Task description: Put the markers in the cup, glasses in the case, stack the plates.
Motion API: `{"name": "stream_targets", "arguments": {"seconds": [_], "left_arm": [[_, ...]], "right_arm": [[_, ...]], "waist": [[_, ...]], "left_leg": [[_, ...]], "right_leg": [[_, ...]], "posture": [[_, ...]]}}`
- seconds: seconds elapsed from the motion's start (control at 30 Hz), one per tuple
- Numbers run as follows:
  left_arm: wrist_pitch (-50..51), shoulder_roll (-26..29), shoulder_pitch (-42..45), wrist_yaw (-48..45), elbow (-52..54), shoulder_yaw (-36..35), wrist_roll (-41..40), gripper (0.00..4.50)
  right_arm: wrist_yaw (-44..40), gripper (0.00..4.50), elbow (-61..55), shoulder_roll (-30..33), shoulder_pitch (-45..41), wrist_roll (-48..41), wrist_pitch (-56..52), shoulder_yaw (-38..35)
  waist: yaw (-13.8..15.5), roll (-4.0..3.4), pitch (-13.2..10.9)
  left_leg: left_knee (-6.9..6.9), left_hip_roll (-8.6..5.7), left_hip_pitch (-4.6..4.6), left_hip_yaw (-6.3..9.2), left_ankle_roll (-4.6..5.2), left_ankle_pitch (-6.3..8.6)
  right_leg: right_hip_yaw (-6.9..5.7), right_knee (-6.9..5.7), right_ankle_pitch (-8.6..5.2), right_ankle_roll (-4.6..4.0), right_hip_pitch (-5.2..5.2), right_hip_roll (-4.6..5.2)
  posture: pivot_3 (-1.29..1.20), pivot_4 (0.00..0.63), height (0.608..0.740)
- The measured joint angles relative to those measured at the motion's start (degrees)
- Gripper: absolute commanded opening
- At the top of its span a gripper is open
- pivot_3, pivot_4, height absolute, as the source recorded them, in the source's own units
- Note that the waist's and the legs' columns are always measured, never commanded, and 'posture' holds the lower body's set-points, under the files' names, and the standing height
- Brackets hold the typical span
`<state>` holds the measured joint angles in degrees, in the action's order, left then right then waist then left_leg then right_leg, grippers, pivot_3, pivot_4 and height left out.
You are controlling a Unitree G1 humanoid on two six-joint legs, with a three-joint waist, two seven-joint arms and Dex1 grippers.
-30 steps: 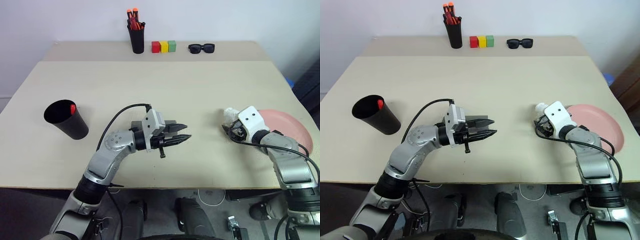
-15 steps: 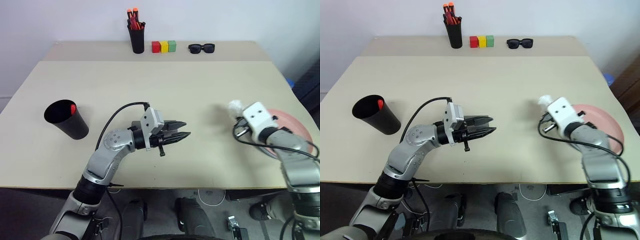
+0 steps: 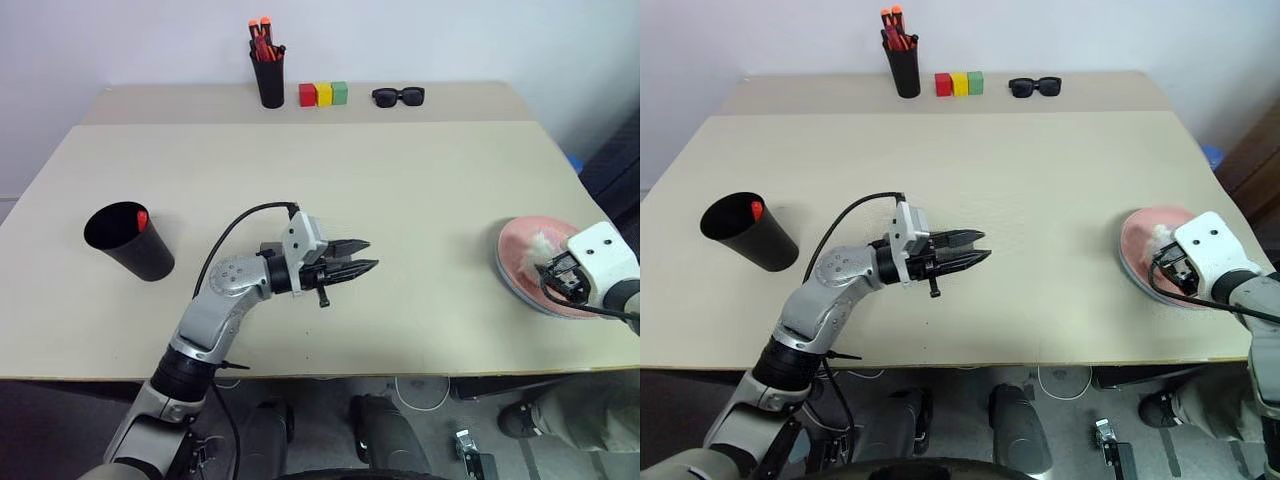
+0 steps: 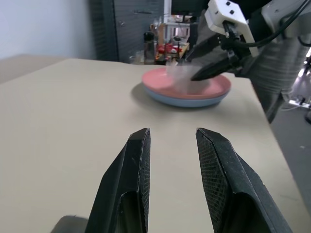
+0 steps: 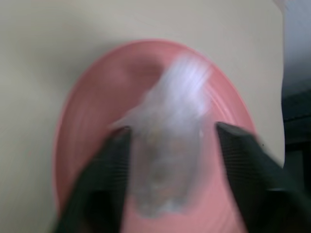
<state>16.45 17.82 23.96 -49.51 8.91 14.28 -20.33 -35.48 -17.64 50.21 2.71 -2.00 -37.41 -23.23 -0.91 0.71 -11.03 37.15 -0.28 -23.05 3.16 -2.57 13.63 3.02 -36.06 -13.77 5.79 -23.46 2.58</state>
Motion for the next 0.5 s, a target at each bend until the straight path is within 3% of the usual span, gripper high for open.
{"name": "stream_targets", "arguments": {"seconds": [0.03, 0.23, 0.5], "left_arm": [[0.00, 0.49, -0.08, 0.16, 0.01, -0.41, 0.19, 1.48], [0.00, 3.51, -2.54, 2.99, 0.23, -4.77, 1.02, 1.48], [0.52, 8.13, -11.98, 11.29, 4.83, -16.24, 1.09, 1.48]], "right_arm": [[-0.38, 4.45, -0.02, 0.11, -0.49, -0.22, 0.16, 0.31], [-3.38, 4.45, 0.06, 0.56, -2.39, -1.80, 5.25, 1.99], [-9.33, 4.45, -1.10, -4.75, -11.42, -14.06, 7.78, 4.72]], "waist": [[0.00, 0.00, 0.00], [-0.03, 0.01, 0.00], [-0.02, 0.07, -0.04]], "left_leg": [[0.00, 0.00, 0.00, 0.00, 0.00, 0.00], [-0.01, 0.00, 0.00, 0.01, 0.00, 0.00], [-0.06, 0.09, 0.00, 0.08, 0.01, 0.01]], "right_leg": [[0.00, 0.00, 0.00, 0.00, 0.00, 0.00], [0.00, 0.00, 0.00, 0.00, 0.00, 0.01], [-0.05, 0.00, 0.06, -0.08, -0.01, -0.02]], "posture": [[0.00, 0.150, 0.740], [0.00, 0.150, 0.740], [0.00, 0.150, 0.740]]}}
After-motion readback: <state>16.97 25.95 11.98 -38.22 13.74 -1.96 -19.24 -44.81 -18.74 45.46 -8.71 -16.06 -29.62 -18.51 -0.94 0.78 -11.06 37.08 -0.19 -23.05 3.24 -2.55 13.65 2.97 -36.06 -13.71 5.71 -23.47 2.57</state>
